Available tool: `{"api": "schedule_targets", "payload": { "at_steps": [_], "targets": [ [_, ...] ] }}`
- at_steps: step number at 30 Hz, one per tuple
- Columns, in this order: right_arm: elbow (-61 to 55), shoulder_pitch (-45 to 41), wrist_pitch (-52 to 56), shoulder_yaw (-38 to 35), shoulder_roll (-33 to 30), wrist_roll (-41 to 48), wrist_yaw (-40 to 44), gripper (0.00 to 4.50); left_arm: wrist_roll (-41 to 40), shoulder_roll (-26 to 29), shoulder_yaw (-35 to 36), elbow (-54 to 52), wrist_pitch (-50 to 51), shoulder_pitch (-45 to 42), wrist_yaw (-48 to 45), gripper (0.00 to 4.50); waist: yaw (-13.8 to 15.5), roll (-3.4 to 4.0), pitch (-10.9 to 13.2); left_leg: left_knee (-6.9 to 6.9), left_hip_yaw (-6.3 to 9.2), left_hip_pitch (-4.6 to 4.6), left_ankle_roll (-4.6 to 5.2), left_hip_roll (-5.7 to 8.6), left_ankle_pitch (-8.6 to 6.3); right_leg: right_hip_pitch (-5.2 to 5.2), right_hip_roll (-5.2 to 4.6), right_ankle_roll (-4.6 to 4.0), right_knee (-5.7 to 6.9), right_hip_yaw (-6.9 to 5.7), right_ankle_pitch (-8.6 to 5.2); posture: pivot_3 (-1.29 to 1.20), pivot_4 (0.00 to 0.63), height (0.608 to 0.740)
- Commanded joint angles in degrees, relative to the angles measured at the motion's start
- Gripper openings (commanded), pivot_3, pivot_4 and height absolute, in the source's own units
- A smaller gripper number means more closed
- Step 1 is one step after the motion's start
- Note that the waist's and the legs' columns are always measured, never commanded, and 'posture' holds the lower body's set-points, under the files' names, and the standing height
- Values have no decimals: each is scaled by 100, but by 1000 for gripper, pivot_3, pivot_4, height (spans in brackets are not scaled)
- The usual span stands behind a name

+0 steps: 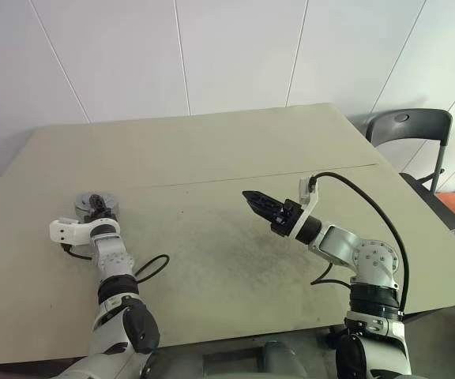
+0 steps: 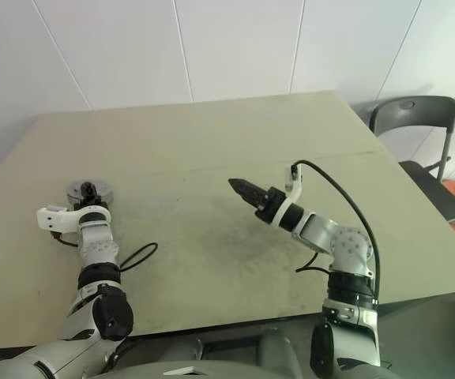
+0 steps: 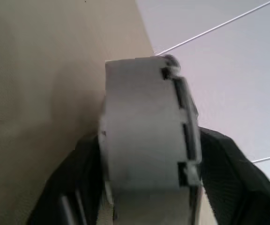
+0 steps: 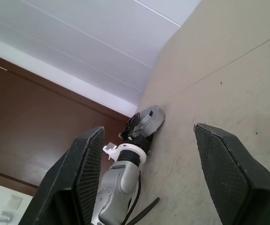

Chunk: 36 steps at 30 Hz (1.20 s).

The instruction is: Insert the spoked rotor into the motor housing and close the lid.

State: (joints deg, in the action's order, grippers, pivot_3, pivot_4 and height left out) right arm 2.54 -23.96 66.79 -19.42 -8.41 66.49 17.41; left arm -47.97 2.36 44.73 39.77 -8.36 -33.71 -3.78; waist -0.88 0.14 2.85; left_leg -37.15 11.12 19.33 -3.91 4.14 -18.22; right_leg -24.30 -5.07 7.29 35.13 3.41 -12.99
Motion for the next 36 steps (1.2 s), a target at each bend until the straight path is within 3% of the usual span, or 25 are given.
{"api": "schedule_targets", "payload": {
  "at_steps": [1, 23, 27, 32, 36],
  "targets": [
    [-84, -84, -83, 15, -35, 70, 88, 3241, 228, 139, -43, -164, -315, -50, 314, 4408, -8, 0, -1, 0, 0, -2, 2, 0, -1, 2, 1, -2, 1, 0, 2, 0, 0, 740],
    [-10, 15, -132, 198, -157, -87, 312, 3241, 2008, 342, -418, -393, -885, 351, 3422, 4485, -13, -4, -6, 0, -35, -104, 4, -6, -1, 91, 15, 22, -5, 42, 6, 0, 0, 740],
    [-69, 14, -117, 280, -196, -99, 382, 3241, 2333, 533, -940, -856, -928, 447, 2682, 4485, 7, -8, -6, 2, -33, -101, 4, -7, -1, 88, 17, 9, -4, 41, 15, 0, 0, 740],
    [-390, -20, -289, 802, -343, -601, 566, 3241, 2029, 593, -1641, -1582, -895, 512, 714, 4485, 37, -13, -9, -2, -32, -96, 3, -5, -1, 91, 17, 7, -8, 41, 16, 0, 0, 740],
    [-713, -217, -1059, 1321, -466, -1551, 516, 3241, 1692, 716, -2404, -2296, -152, 920, -1007, 4485, 2, -11, -10, -1, -36, -98, 3, -6, -1, 93, 17, 8, -11, 41, 15, 0, 0, 740]
  ]
}}
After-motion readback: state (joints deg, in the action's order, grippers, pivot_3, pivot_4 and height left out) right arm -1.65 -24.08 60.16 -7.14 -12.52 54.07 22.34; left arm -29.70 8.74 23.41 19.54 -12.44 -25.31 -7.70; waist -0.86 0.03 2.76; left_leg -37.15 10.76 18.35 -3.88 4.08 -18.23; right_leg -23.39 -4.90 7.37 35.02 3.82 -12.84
